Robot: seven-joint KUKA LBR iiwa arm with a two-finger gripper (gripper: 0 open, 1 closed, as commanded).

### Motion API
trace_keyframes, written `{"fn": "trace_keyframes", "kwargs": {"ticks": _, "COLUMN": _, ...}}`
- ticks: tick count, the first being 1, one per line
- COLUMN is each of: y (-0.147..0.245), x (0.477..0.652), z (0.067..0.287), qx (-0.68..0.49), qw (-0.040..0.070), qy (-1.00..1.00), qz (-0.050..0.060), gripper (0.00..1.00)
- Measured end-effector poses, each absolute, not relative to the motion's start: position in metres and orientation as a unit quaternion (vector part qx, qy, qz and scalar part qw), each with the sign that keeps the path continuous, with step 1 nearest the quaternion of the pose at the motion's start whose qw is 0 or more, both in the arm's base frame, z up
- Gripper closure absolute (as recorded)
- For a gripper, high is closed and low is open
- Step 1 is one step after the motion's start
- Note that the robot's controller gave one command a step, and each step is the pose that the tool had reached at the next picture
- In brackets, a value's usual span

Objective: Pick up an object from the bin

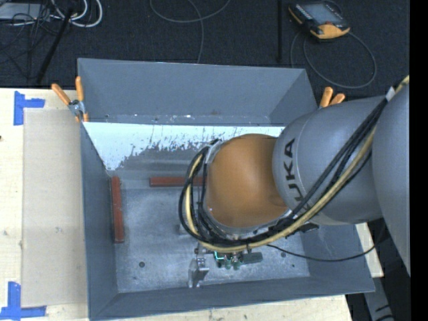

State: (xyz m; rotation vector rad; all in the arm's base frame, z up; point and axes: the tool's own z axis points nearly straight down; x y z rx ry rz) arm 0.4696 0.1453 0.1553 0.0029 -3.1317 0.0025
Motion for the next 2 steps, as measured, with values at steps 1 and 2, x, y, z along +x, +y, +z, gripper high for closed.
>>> {"fn": "trace_keyframes", "kwargs": {"ticks": 1, "y": 0.145, "x": 0.472, "z": 0.159, "qx": -0.001, "qw": 0.001, "qy": -1.000, "qz": 0.000, "gripper": 0.00}}
{"fn": "trace_keyframes", "kwargs": {"ticks": 2, "y": 0.093, "x": 0.475, "z": 0.157, "qx": 0.017, "qw": 0.002, "qy": -1.000, "qz": 0.000, "gripper": 0.00}}
